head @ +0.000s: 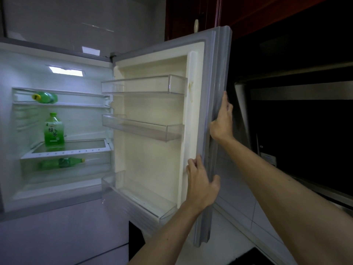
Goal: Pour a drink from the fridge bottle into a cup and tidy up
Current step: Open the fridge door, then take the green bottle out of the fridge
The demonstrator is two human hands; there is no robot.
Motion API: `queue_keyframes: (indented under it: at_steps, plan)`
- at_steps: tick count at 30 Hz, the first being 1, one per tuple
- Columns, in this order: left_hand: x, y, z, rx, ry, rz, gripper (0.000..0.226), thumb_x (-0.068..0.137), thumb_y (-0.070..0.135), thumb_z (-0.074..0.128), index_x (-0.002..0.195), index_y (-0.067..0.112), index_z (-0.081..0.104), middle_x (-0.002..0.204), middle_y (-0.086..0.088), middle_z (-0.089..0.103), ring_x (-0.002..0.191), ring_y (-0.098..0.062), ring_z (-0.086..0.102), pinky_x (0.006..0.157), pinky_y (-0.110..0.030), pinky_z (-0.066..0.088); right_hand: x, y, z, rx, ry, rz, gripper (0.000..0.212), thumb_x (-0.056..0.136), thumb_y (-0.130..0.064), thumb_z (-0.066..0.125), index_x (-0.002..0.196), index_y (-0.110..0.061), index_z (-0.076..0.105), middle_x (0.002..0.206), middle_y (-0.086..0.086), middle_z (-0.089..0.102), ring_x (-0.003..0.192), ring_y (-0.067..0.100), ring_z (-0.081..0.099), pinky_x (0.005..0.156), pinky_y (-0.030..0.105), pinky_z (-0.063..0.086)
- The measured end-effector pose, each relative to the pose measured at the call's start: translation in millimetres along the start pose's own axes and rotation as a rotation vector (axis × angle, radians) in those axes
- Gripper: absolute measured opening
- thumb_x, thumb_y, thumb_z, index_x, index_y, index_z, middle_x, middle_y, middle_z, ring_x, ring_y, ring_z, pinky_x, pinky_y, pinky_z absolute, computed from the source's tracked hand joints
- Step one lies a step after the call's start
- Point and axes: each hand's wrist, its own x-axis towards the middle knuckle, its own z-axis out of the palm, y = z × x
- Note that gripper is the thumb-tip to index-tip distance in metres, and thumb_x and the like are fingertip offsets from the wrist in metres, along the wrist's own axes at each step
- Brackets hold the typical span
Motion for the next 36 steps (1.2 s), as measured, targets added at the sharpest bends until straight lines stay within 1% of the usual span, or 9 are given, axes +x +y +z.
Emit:
queue_keyframes:
  at_steps: [2,6,8,11,15,22,28,31,36]
  plan:
    - [-2,-1,-4,-0.017,-0.035,0.01,0.075,0.084,0.03,0.054,0.148,0.006,0.024,0.123,-0.008,0.036,0.114,-0.022,0.04,0.102,-0.031,0.038,-2,-3,-2,-0.035,-0.026,0.009,0.102,0.085,0.018,0.051,0.156,-0.026,-0.007,0.158,0.009,0.016,0.138,0.028,0.034,0.114,0.043,0.036]
    - [-7,-4,-20,-0.042,-0.156,0.003,0.079,0.08,0.036,0.041,0.15,0.007,0.021,0.145,-0.008,0.028,0.133,-0.025,0.032,0.111,-0.029,0.025,-14,-8,-10,-0.197,-0.128,0.02,0.091,0.092,0.007,0.046,0.155,-0.024,-0.012,0.16,0.012,0.012,0.134,0.032,0.036,0.107,0.042,0.039]
    - [-10,-5,-31,-0.028,-0.201,0.002,0.076,0.082,0.037,0.039,0.15,0.007,0.022,0.148,-0.01,0.029,0.137,-0.026,0.03,0.113,-0.032,0.024,-27,-12,-12,-0.312,-0.171,0.024,0.084,0.094,0.0,0.046,0.155,-0.02,-0.008,0.16,0.014,0.01,0.136,0.035,0.032,0.106,0.047,0.039]
    - [-19,-8,-51,0.012,-0.225,-0.023,0.058,0.093,0.028,0.042,0.143,0.002,0.031,0.144,-0.014,0.033,0.135,-0.029,0.031,0.112,-0.034,0.024,-51,-18,-12,-0.483,-0.174,0.011,0.073,0.095,-0.008,0.047,0.154,-0.013,0.005,0.154,0.019,0.019,0.132,0.04,0.032,0.102,0.055,0.039]
    - [-31,-24,-88,0.114,-0.192,-0.1,0.042,0.098,0.019,0.039,0.134,-0.002,0.038,0.135,-0.022,0.039,0.13,-0.036,0.036,0.112,-0.036,0.026,-89,-30,-8,-0.633,-0.086,-0.08,0.047,0.091,-0.011,0.049,0.135,-0.005,0.034,0.127,0.021,0.041,0.112,0.039,0.045,0.084,0.049,0.042]
    - [-55,-74,-194,0.316,-0.162,-0.32,0.044,0.099,0.027,0.034,0.134,0.001,0.038,0.135,-0.025,0.039,0.132,-0.04,0.034,0.109,-0.042,0.031,-150,-76,33,-0.619,-0.296,-0.164,0.032,0.093,-0.017,0.044,0.12,-0.002,0.052,0.119,0.018,0.051,0.108,0.035,0.05,0.089,0.047,0.045]
    - [-89,-112,-290,0.457,-0.102,-0.37,0.042,0.096,0.033,0.032,0.119,0.001,0.047,0.124,-0.022,0.047,0.119,-0.039,0.043,0.102,-0.046,0.039,-194,-135,97,-0.502,-0.497,-0.217,0.042,0.098,-0.022,0.038,0.135,-0.007,0.047,0.133,0.016,0.05,0.119,0.033,0.046,0.094,0.045,0.045]
    - [-109,-124,-333,0.528,-0.065,-0.4,0.036,0.099,0.028,0.034,0.121,0.001,0.046,0.126,-0.022,0.046,0.118,-0.038,0.043,0.099,-0.047,0.04,-214,-168,131,-0.435,-0.582,-0.252,0.041,0.099,-0.023,0.035,0.135,-0.008,0.047,0.132,0.016,0.05,0.118,0.032,0.045,0.091,0.045,0.046]
    - [-135,-150,-392,0.626,-0.073,-0.516,0.049,0.095,0.038,0.027,0.117,-0.001,0.046,0.125,-0.022,0.049,0.112,-0.038,0.046,0.097,-0.048,0.042,-247,-206,182,-0.353,-0.733,-0.263,0.04,0.101,-0.028,0.031,0.132,-0.01,0.047,0.13,0.015,0.049,0.118,0.031,0.046,0.091,0.044,0.045]
